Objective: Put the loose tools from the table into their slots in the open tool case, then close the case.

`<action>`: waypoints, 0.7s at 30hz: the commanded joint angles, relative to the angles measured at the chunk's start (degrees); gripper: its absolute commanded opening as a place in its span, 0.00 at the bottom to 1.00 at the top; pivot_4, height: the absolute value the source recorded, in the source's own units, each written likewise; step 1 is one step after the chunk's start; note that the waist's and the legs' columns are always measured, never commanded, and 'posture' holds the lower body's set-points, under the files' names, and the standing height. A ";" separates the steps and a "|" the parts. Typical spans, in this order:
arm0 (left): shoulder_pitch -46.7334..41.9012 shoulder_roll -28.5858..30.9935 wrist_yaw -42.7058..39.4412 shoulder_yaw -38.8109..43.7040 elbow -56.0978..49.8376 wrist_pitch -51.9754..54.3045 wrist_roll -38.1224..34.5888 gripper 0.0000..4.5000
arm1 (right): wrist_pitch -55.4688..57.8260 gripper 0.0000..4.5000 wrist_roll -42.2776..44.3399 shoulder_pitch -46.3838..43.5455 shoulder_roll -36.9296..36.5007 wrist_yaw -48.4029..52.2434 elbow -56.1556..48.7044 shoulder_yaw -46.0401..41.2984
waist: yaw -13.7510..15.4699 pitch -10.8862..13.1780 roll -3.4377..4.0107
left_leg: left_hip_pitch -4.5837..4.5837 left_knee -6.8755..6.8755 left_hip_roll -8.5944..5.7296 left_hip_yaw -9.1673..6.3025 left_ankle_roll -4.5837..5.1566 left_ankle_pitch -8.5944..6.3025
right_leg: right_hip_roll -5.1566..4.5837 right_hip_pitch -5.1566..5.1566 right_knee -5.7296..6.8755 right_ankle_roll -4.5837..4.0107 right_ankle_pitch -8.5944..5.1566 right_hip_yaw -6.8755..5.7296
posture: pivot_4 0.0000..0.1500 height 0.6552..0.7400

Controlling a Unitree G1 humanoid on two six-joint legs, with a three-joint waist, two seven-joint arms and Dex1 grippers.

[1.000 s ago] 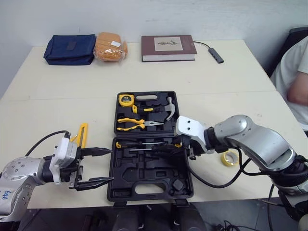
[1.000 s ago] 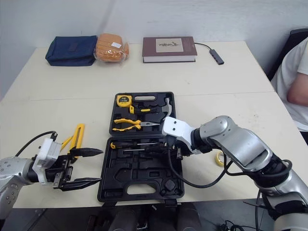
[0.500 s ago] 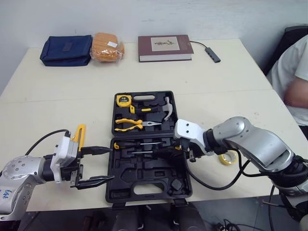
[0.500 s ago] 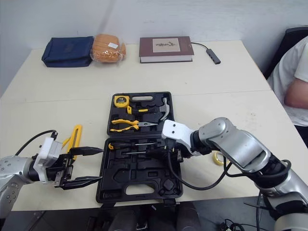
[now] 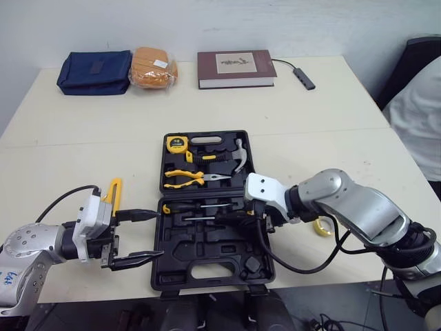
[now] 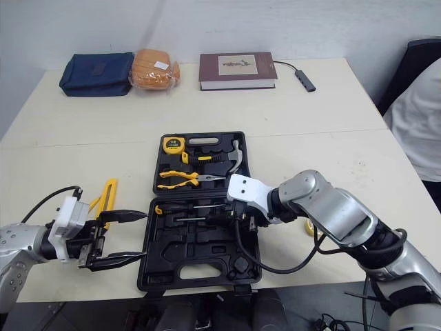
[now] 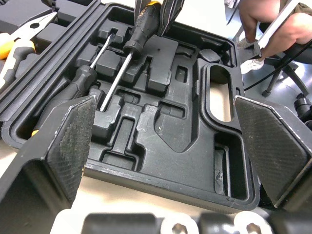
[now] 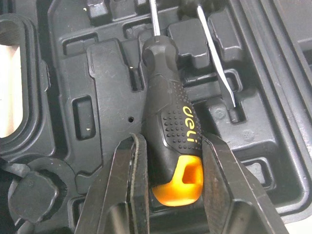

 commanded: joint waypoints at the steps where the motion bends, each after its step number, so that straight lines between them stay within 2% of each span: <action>1: 0.18 -0.32 0.24 0.00 -1.22 -0.20 -0.10 1.00 | -0.49 0.53 -0.94 -0.45 -0.47 1.06 -0.42 1.54 | 0.01 0.00 -0.01 | 0.00 0.00 0.00 0.00 0.00 0.00 | 0.00 0.00 0.00 0.00 0.00 0.00 | 1.00 1.00; 5: 0.72 -0.50 0.19 0.25 -1.52 -0.29 -0.24 1.00 | -1.66 0.96 -1.53 -0.69 0.38 0.51 0.03 0.65 | -0.05 -0.01 -0.02 | 0.00 0.00 0.00 0.01 0.00 0.00 | 0.00 0.00 0.00 0.00 0.00 0.00 | 1.00 1.00; 6: 1.08 -0.51 0.02 0.31 -1.60 -0.33 -0.31 1.00 | -1.58 0.98 -1.30 -0.80 0.21 0.90 -0.19 0.38 | -0.07 -0.01 -0.02 | 0.00 0.01 0.00 0.01 0.00 0.00 | 0.01 0.00 0.01 0.00 0.00 0.00 | 1.00 1.00; 17: 1.26 -0.84 -0.46 -0.10 -1.07 -0.82 -0.17 1.00 | -4.09 0.98 0.77 -1.56 -3.41 4.91 -2.15 -5.48 | 0.06 -0.01 -0.04 | 0.00 0.04 0.00 0.00 0.00 0.00 | -0.02 0.00 0.02 0.00 0.00 0.00 | 1.00 1.00; 21: 1.19 -1.16 -0.58 -0.30 -0.88 -1.05 0.05 1.00 | -9.75 0.98 3.12 1.09 -3.63 7.84 -2.02 -9.70 | 0.04 -0.01 -0.04 | 0.00 0.03 0.00 0.00 0.00 0.00 | -0.01 -0.01 0.04 0.00 0.00 0.01 | 1.00 1.00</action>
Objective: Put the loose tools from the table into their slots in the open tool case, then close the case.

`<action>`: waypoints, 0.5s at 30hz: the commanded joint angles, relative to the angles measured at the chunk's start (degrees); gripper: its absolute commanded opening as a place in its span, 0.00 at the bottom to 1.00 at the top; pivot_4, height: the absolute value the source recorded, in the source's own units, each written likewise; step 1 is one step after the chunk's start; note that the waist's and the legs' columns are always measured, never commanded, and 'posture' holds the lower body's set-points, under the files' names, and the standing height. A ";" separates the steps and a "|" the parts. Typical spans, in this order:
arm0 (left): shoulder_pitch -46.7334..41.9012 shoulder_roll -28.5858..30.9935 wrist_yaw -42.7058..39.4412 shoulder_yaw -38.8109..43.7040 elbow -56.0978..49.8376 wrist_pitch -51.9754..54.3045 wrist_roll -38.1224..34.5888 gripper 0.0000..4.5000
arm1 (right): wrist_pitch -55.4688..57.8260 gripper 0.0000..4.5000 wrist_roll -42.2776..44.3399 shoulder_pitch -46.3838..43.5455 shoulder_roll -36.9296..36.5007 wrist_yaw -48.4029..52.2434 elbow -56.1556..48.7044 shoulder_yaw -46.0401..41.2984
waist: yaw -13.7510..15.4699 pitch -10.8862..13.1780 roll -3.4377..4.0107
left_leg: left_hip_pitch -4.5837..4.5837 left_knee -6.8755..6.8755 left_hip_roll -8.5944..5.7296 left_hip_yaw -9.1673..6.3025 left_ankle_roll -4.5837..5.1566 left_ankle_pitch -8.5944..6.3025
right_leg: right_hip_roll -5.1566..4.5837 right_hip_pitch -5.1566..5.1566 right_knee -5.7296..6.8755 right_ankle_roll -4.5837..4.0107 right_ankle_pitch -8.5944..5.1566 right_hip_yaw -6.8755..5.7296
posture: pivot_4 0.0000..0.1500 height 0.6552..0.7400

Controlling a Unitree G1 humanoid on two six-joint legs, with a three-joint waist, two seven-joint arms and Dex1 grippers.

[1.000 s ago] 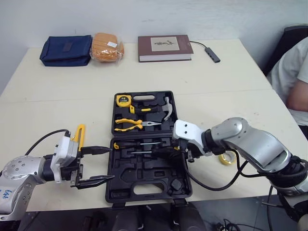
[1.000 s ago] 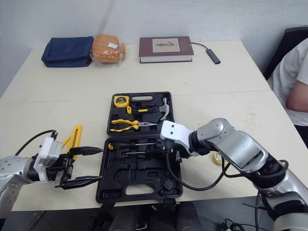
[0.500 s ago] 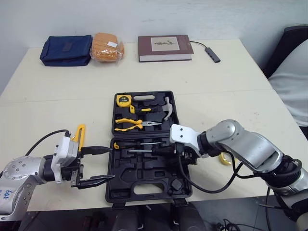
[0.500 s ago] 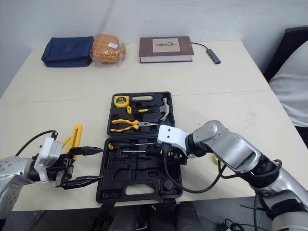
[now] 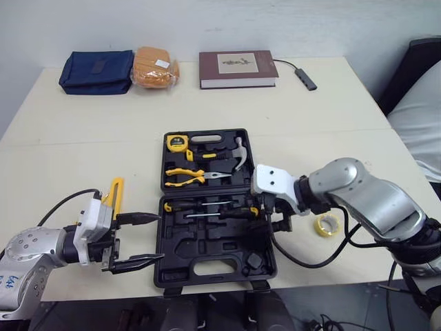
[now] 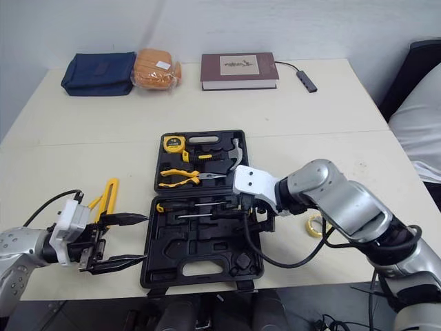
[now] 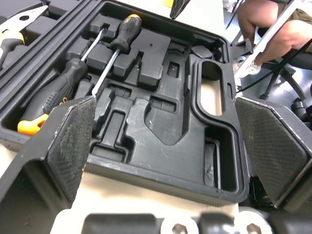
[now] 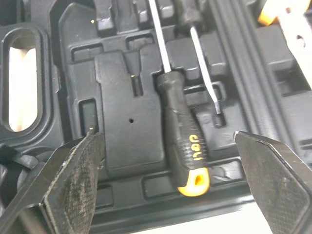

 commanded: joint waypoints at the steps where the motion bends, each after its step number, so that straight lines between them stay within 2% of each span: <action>1: -0.06 -0.26 -0.50 -0.12 -0.56 -0.96 0.07 1.00 | -7.39 0.98 3.97 3.01 -0.03 3.95 -1.55 -6.40 | 0.01 0.00 0.00 | 0.00 0.00 0.00 0.00 0.00 0.00 | 0.01 0.00 -0.01 0.00 0.00 0.00 | 1.00 1.00; 6: -1.54 -0.56 -0.49 -0.14 0.47 -1.40 -0.18 1.00 | -23.86 0.98 5.87 11.59 8.29 3.52 2.82 -12.85 | 0.05 -0.07 -0.14 | 0.02 -0.02 0.02 -0.02 0.00 -0.01 | 0.07 0.10 0.00 0.00 0.00 -0.07 | 1.00 1.00; 7: -2.06 -0.52 -0.47 -0.02 0.49 -0.86 -0.85 1.00 | -25.68 0.93 6.86 12.72 10.32 3.48 3.55 -13.83 | 0.04 -0.07 -0.18 | 0.02 -0.01 0.01 -0.02 0.01 -0.01 | 0.08 0.11 0.00 0.00 0.00 -0.07 | 1.00 1.00; 9: -2.86 -0.37 -0.75 -0.02 0.74 -1.00 -0.97 1.00 | -30.46 0.81 6.33 14.21 12.21 4.97 4.65 -13.85 | 0.02 -0.05 -0.20 | 0.08 0.00 -0.01 0.06 0.03 0.01 | 0.07 0.10 0.06 0.02 0.01 -0.05 | 1.00 1.00; 12: -4.33 -0.37 -1.07 -0.26 1.85 -1.96 -0.15 1.00 | -35.85 0.49 2.88 14.85 13.15 6.18 6.47 -11.27 | 0.02 -0.05 -0.20 | 0.10 0.00 0.00 0.06 0.03 0.02 | 0.08 0.11 0.14 0.02 0.01 -0.05 | 1.00 1.00; 14: -5.06 -0.58 -1.02 -0.38 2.32 -2.16 -0.04 1.00 | -37.83 0.22 1.49 14.68 13.84 6.43 8.27 -9.97 | 0.02 -0.05 -0.21 | 0.11 0.00 0.00 0.06 0.03 0.02 | 0.09 0.12 0.14 0.02 0.01 -0.07 | 1.00 1.00; 15: -5.20 -0.60 -1.06 -0.47 2.45 -2.24 0.01 1.00 | -39.05 0.18 0.68 14.59 14.11 6.61 9.16 -9.43 | 0.02 -0.05 -0.21 | 0.11 0.00 0.00 0.06 0.03 0.02 | 0.09 0.12 0.14 0.02 0.01 -0.08 | 1.00 1.00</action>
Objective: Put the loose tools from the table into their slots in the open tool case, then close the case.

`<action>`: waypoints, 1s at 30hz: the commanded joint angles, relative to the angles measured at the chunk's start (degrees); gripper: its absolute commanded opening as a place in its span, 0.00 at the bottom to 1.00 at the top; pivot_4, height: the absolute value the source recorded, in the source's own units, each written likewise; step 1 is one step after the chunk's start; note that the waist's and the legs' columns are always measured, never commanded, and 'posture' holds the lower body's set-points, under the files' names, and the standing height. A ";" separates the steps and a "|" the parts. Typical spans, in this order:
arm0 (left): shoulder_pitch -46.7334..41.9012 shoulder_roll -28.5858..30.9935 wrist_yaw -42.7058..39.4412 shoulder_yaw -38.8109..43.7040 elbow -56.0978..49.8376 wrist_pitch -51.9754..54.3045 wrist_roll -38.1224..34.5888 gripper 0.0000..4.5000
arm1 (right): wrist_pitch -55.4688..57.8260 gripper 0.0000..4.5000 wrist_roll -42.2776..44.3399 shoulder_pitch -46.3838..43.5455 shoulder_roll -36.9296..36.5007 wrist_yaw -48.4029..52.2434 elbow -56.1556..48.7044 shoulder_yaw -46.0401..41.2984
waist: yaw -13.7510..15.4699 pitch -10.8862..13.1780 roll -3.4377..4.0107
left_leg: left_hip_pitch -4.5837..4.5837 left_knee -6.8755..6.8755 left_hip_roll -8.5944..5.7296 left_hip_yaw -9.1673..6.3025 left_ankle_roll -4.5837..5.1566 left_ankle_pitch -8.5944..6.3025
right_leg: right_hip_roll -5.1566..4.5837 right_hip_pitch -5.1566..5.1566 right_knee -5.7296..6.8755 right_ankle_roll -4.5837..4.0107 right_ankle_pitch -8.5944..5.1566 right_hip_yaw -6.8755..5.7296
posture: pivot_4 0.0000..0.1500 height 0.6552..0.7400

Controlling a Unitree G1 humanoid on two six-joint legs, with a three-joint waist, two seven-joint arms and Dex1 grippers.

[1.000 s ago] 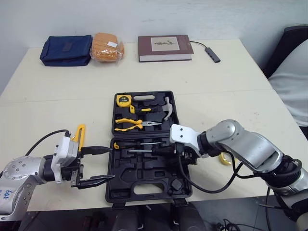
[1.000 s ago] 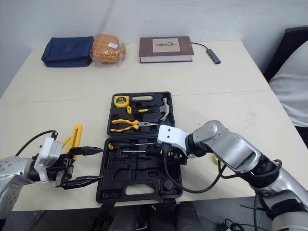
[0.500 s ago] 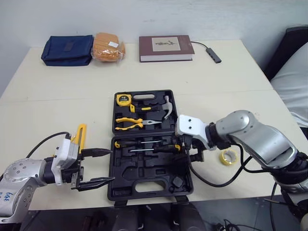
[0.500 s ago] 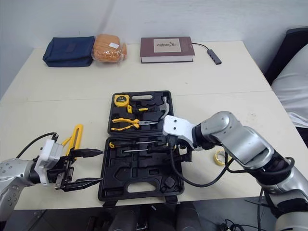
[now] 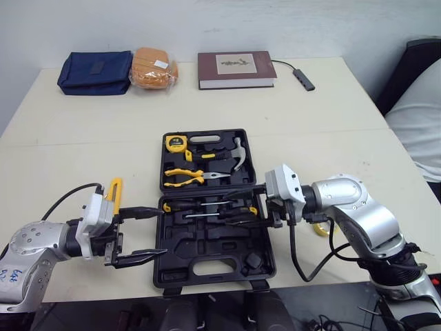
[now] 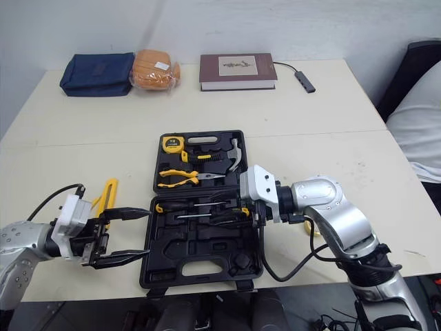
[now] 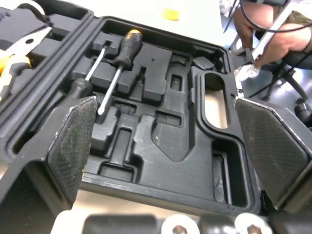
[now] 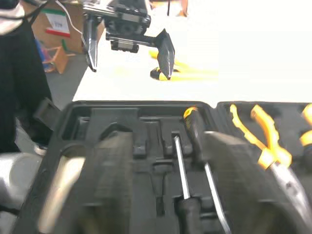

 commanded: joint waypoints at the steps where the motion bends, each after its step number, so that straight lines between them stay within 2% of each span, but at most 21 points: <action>1: -1.59 -0.29 -0.49 0.39 0.88 -1.45 0.07 1.00 | -6.96 0.11 -3.86 -0.17 1.79 1.03 3.44 2.46 | 0.00 0.00 0.00 | 0.00 0.00 0.00 0.00 0.00 0.00 | 0.00 0.00 0.00 0.00 0.00 -0.02 | 1.00 1.00; 2: -1.64 -0.30 -0.52 0.31 0.96 -1.51 0.09 1.00 | -7.71 0.01 -4.49 -0.20 2.02 1.04 4.11 2.79 | -0.01 -0.01 -0.02 | 0.00 0.00 0.00 0.00 0.00 0.00 | 0.00 0.00 0.00 0.00 0.00 -0.02 | 1.00 1.00; 11: -1.58 0.05 -1.19 -0.61 1.19 -1.99 0.66 1.00 | -12.82 0.01 -11.93 -3.06 5.71 -0.17 13.86 6.89 | -0.06 -0.01 -0.02 | 0.07 0.01 0.01 0.02 -0.01 0.00 | 0.00 0.03 0.06 0.00 0.00 -0.02 | 1.00 1.00; 18: -2.17 0.12 -0.80 -1.31 0.98 -1.57 0.85 1.00 | -15.73 0.01 -14.37 -4.77 7.48 -0.36 19.51 7.10 | -0.07 -0.01 -0.02 | 0.07 0.04 0.01 0.02 0.00 0.01 | -0.01 0.04 0.10 0.00 0.00 0.00 | 1.00 1.00; 30: -1.41 0.35 -0.30 -0.67 0.40 -1.66 1.24 1.00 | -15.61 0.01 -15.62 -3.58 8.76 -0.35 20.80 8.00 | -0.09 0.00 -0.02 | 0.08 0.04 0.01 0.01 -0.01 0.00 | -0.01 0.05 0.15 0.00 0.00 0.05 | 1.00 1.00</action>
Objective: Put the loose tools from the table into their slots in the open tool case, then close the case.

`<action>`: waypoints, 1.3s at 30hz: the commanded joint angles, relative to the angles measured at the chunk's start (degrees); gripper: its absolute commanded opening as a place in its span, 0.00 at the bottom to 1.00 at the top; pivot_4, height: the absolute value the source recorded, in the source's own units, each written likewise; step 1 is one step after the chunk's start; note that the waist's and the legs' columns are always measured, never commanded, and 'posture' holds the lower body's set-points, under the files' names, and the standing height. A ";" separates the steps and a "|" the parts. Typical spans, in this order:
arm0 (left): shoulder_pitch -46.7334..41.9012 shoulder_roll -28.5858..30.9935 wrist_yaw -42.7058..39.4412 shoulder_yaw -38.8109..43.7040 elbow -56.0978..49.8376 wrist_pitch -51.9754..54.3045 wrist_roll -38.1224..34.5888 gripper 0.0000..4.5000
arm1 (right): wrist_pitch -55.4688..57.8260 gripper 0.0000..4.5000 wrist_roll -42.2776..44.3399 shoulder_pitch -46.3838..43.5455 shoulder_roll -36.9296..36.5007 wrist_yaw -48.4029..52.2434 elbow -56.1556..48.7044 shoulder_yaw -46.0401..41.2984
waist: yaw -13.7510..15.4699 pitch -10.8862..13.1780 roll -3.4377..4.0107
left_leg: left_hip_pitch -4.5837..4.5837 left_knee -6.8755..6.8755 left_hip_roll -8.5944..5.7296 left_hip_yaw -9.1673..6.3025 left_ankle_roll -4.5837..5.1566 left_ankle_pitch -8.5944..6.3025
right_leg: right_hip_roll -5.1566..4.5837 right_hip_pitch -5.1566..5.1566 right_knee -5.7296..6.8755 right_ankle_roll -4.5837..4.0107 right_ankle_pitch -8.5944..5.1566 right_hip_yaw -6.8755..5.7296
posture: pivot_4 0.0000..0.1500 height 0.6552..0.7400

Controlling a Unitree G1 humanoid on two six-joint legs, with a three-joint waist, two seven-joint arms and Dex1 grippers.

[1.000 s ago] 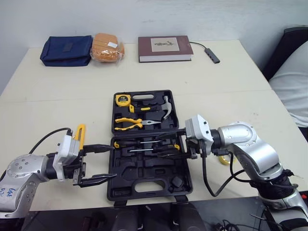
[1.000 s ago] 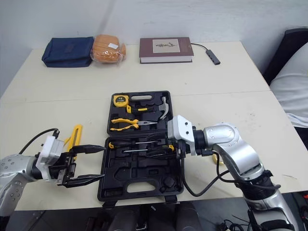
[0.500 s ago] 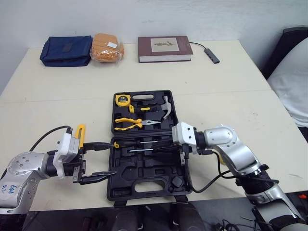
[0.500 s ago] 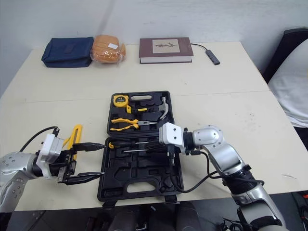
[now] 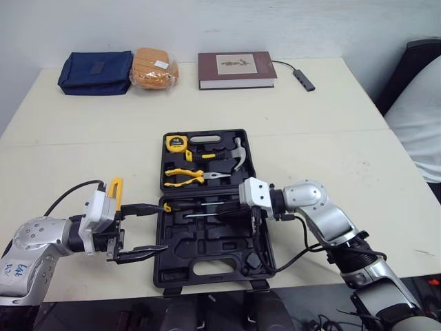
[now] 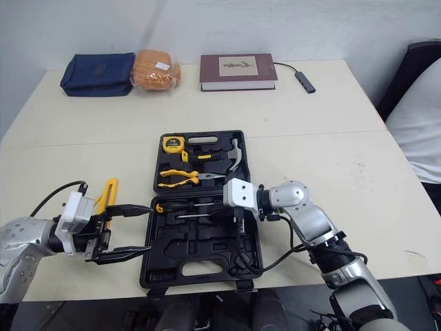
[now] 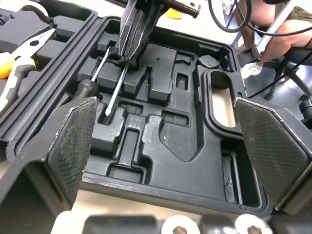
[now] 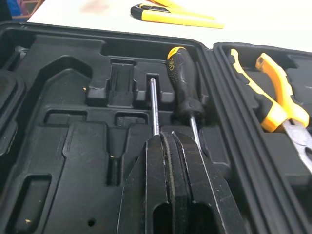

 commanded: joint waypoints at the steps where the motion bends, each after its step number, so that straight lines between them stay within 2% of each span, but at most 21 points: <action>1: 0.73 0.42 0.08 1.01 -1.34 -0.34 0.03 1.00 | 0.04 0.01 -0.25 0.42 -0.13 0.11 -1.49 -0.17 | 0.00 0.00 0.00 | 0.00 0.00 0.00 0.00 0.00 0.00 | 0.00 0.00 0.00 0.00 0.00 0.00 | 1.00 1.00; 12: 1.50 0.12 -0.05 0.80 -1.35 -1.22 0.32 1.00 | 1.29 0.01 -1.84 2.10 -2.21 0.20 2.56 0.01 | 0.07 -0.01 -0.02 | 0.06 0.00 0.00 -0.01 -0.01 -0.01 | -0.02 0.05 -0.02 0.00 0.00 0.07 | 1.00 1.00; 21: -0.39 -0.19 0.28 -0.57 -0.90 -0.64 0.94 1.00 | 2.35 0.01 -4.00 3.00 -0.08 -0.59 10.76 2.35 | -0.03 -0.30 -0.31 | 0.37 0.00 0.00 -0.01 -0.34 -0.17 | -0.05 0.23 -0.10 -0.03 -0.02 0.16 | 1.00 1.00; 27: -1.15 -0.25 1.19 -1.30 -1.32 -0.05 0.92 1.00 | 9.37 0.01 -4.80 2.42 -0.20 -1.95 9.76 3.96 | -0.05 -0.66 -0.41 | 0.68 -0.01 0.05 -0.06 -0.45 -0.22 | -0.09 0.51 -0.11 -0.09 -0.05 0.16 | 1.00 1.00; 30: -1.37 -0.27 1.63 -1.54 -1.43 0.12 0.95 1.00 | 12.91 0.01 -5.61 1.83 -0.13 -3.23 8.56 4.77 | -0.02 -0.74 -0.45 | 1.21 -0.26 0.06 -0.07 -0.48 -0.26 | -0.11 0.96 -0.26 -0.14 -0.08 0.18 | 1.00 1.00; 33: -1.26 -0.34 1.90 -1.37 -1.52 -0.05 0.97 1.00 | 9.97 0.01 -1.97 1.02 1.34 -2.50 5.37 2.37 | 0.01 -0.87 -0.60 | 1.38 -0.59 0.05 -0.07 -0.48 -0.25 | -0.12 0.99 -0.31 -0.23 -0.11 0.21 | 1.00 1.00; 39: -0.93 -0.66 2.69 -0.71 -1.53 0.04 0.55 1.00 | 3.50 0.01 5.06 1.57 1.75 0.17 -0.41 -4.03 | 0.01 -0.71 -0.46 | 1.15 -0.84 0.06 -0.06 -0.80 -0.03 | -0.07 0.66 -0.28 -0.39 -0.18 0.15 | 1.00 1.00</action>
